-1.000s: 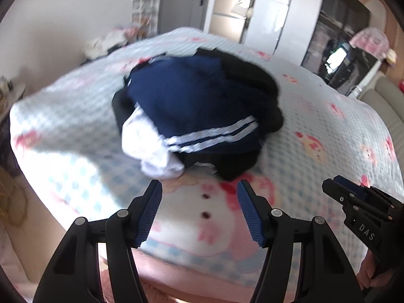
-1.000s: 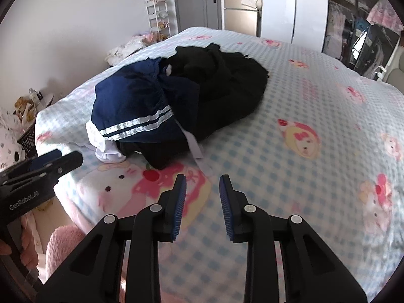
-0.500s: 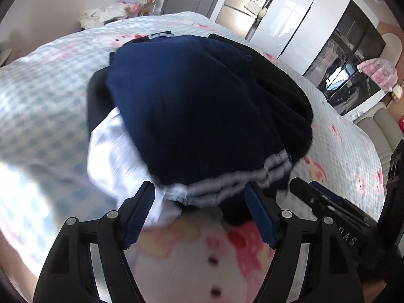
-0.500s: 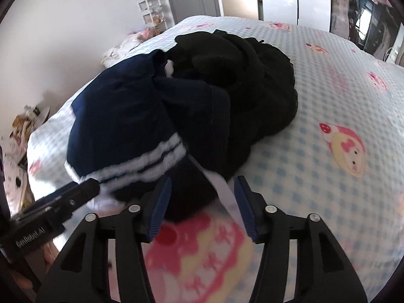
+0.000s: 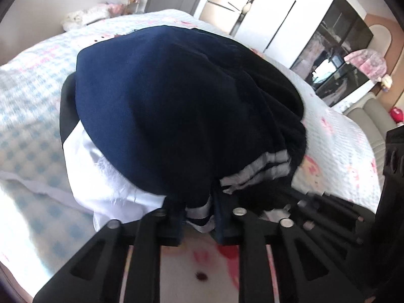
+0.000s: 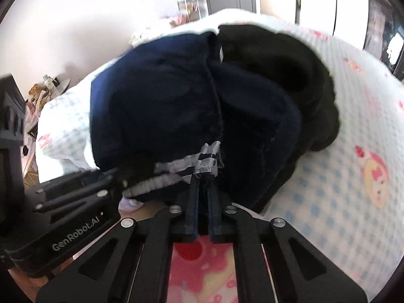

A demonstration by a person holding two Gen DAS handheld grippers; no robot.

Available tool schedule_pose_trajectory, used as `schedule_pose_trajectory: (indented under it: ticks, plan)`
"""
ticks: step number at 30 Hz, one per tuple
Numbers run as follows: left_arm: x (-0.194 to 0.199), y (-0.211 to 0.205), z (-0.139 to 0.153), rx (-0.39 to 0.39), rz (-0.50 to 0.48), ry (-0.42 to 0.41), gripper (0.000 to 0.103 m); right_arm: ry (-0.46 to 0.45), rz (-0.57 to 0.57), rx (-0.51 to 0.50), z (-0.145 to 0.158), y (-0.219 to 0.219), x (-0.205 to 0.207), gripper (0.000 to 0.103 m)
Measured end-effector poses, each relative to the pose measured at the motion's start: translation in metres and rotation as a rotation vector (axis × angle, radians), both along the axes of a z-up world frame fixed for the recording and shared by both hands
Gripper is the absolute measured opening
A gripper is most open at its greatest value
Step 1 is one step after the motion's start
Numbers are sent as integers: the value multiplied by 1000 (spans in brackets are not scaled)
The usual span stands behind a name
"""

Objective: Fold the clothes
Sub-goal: 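Grasp the navy garment's striped edge with the right gripper while the left gripper grasps beside it, then lift the navy garment with both grippers and pull it off the pile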

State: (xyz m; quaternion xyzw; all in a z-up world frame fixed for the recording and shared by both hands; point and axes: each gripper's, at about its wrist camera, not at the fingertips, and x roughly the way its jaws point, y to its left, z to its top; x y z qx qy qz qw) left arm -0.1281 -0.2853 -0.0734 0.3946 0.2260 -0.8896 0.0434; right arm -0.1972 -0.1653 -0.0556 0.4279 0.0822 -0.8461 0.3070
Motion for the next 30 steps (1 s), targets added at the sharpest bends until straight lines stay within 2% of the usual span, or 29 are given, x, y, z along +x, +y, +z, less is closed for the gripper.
schedule_pose_trajectory:
  ticks: [6, 8, 14, 19, 26, 30]
  plan:
    - [26, 47, 30, -18, -88, 59, 11, 91, -29, -45, 40, 44, 24, 3]
    - [33, 72, 38, -26, -131, 64, 11, 103, -45, -56, 47, 53, 37, 3]
    - [49, 146, 42, -27, -259, 44, 11, 92, -121, -95, 59, 127, 75, 3]
    - [54, 201, 20, 30, -343, -17, 11, 53, -200, -104, 48, 191, 114, 3]
    - [84, 282, -10, 55, -495, -105, 11, -7, -299, -104, 22, 276, 141, 3]
    - [98, 318, -19, 73, -571, -139, 11, -10, -356, -99, 15, 316, 166, 4]
